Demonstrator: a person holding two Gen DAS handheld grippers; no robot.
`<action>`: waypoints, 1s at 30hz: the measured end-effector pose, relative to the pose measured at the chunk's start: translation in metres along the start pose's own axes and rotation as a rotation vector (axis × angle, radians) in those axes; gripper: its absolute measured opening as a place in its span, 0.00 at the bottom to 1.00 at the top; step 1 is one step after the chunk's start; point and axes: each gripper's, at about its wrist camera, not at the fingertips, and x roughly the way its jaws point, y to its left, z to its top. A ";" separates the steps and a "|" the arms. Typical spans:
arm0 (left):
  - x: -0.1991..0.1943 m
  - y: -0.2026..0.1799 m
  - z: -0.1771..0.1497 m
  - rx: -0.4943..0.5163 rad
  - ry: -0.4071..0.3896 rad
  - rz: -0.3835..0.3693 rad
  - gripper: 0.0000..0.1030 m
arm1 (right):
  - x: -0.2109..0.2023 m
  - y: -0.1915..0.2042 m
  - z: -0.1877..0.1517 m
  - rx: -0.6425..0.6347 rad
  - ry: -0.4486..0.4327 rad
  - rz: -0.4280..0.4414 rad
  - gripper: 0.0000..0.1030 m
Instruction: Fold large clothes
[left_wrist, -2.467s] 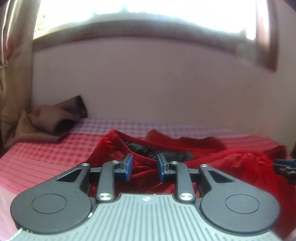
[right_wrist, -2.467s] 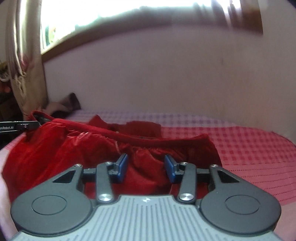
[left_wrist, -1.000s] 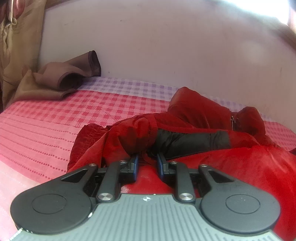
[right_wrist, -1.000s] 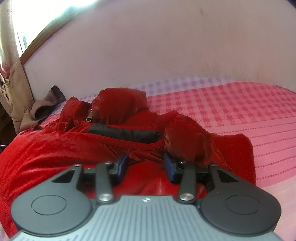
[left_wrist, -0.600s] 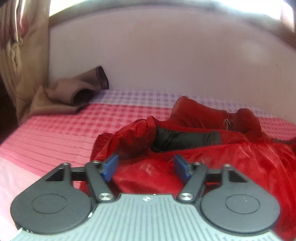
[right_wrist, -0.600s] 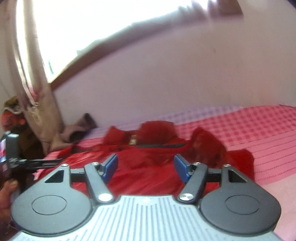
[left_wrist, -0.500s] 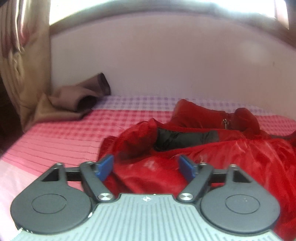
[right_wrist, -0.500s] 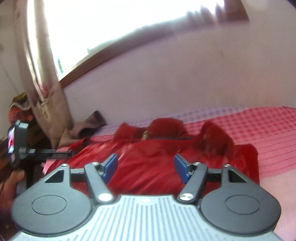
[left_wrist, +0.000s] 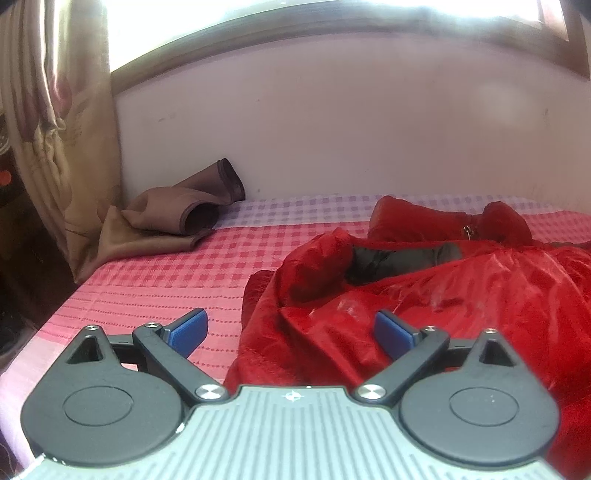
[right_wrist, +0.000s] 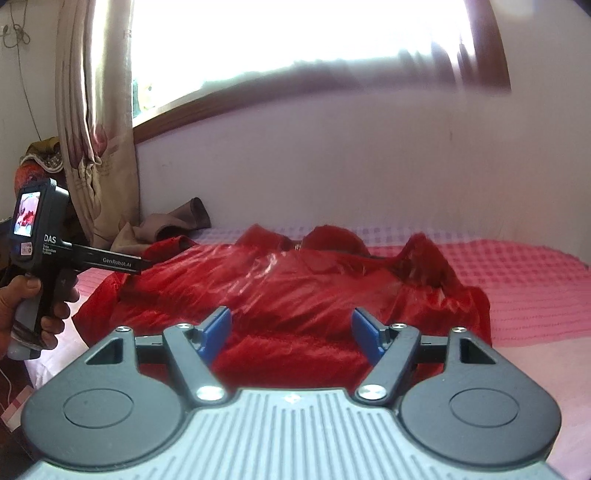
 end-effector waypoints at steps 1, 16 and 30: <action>0.000 0.001 -0.001 0.002 0.003 -0.001 0.96 | 0.000 0.002 0.001 -0.002 -0.002 0.002 0.73; 0.018 0.043 -0.004 -0.011 0.054 -0.178 0.96 | 0.012 0.013 -0.010 -0.011 0.049 0.000 0.75; 0.060 0.116 -0.023 -0.293 0.155 -0.438 0.99 | 0.015 0.019 -0.013 -0.011 0.052 0.020 0.75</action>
